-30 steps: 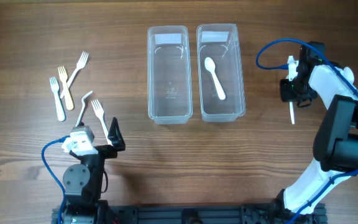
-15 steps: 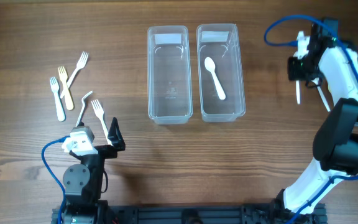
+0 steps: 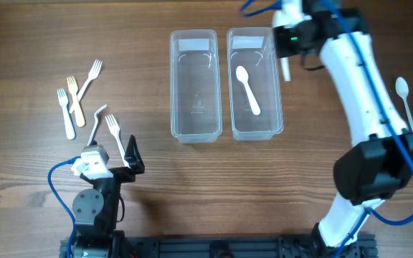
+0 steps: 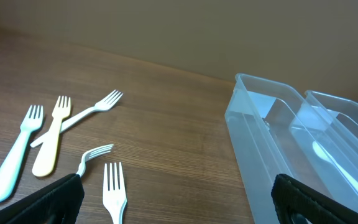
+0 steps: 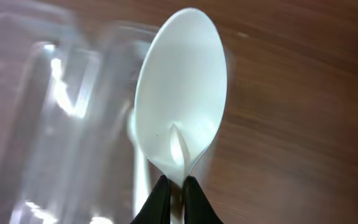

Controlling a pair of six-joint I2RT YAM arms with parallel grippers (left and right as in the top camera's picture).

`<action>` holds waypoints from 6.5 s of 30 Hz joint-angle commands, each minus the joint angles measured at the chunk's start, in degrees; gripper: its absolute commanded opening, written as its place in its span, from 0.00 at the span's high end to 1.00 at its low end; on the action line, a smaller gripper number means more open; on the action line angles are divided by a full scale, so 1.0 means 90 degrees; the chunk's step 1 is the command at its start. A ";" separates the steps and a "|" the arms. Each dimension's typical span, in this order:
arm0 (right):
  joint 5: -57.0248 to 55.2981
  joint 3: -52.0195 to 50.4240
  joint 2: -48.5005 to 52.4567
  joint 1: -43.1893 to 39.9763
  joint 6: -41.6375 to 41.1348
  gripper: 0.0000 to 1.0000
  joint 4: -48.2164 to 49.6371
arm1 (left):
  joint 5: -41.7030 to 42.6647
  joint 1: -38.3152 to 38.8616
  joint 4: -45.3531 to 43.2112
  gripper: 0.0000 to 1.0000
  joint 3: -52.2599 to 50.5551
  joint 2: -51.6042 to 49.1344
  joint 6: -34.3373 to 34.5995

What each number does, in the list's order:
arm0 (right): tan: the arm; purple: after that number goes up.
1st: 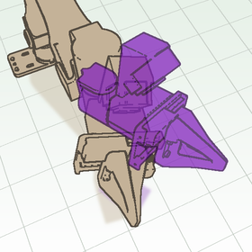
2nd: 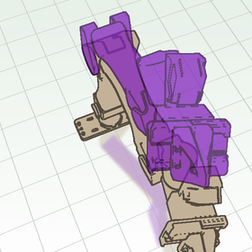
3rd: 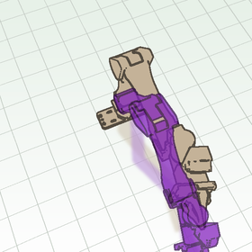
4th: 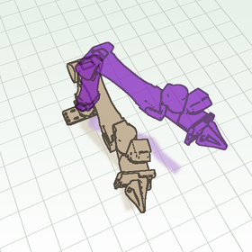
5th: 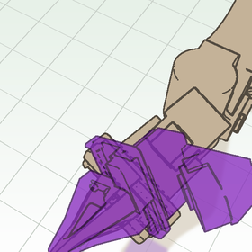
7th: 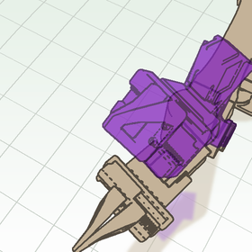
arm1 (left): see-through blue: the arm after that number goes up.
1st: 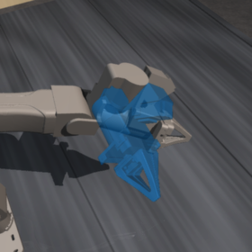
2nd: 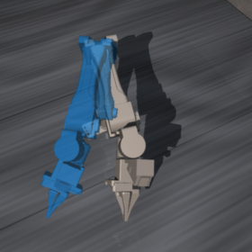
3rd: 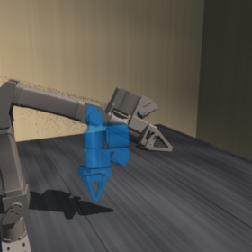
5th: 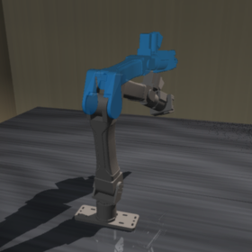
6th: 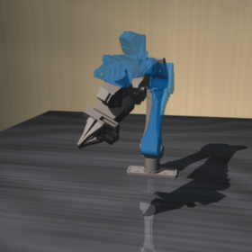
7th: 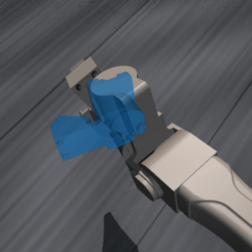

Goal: Pack container
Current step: 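Carry the white spoon into the right container and release it, then move the right gripper to a white spoon and grasp it, then carry the white spoon into the right container and release it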

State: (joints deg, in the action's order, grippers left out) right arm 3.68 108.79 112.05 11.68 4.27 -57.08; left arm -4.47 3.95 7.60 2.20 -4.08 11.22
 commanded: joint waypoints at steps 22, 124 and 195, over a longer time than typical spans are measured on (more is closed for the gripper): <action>-0.0124 0.0075 0.1375 0.0916 -0.0697 0.94 0.0214 | -0.0036 -0.0036 0.0019 0.00 -0.0007 0.0010 -0.0053; -0.0289 -0.0692 0.2314 -0.3881 0.2671 0.30 0.0005 | -0.0036 -0.0036 0.0019 0.00 -0.0007 0.0010 -0.0051; 0.0357 0.0330 0.0328 0.0561 -0.1202 0.92 0.0158 | -0.0036 -0.0036 0.0019 0.00 -0.0007 0.0010 -0.0053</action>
State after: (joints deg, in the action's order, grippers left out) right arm 6.07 112.84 114.10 15.75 -3.53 -56.40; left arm -4.47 3.95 7.60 2.20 -4.08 11.25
